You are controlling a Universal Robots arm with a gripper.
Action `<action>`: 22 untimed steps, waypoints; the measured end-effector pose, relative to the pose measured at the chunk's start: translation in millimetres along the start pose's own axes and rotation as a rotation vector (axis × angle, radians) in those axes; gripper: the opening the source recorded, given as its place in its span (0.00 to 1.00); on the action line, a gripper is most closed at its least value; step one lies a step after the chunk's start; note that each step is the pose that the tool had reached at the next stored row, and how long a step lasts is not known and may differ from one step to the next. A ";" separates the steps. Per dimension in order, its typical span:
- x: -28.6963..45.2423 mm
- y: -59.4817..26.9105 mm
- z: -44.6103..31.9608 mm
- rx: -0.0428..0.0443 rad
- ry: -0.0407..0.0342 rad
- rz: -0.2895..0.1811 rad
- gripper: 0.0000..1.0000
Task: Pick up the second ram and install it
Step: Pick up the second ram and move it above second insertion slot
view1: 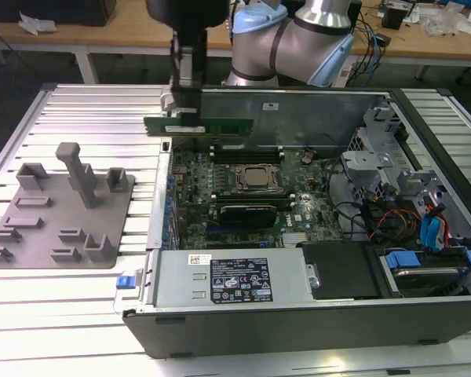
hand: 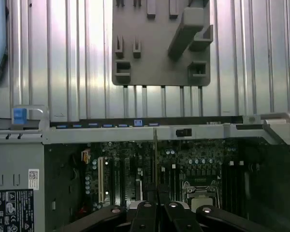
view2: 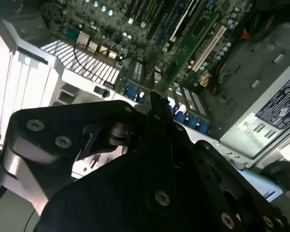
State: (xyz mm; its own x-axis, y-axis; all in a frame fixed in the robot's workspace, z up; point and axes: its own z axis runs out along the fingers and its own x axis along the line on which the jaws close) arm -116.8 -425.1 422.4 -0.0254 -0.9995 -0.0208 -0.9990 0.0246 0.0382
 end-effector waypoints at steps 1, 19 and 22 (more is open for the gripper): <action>-0.2 -8.7 -0.2 0.0000 -0.0001 0.000 0.09; -36.3 -68.0 36.9 -0.0036 0.0006 0.003 0.09; -41.9 -68.2 45.0 -0.0039 0.0005 0.003 0.09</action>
State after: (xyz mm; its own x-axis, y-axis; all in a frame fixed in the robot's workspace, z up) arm -49.3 -383.9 375.7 -0.0285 -0.9994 -0.0202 -0.9987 0.0276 0.0422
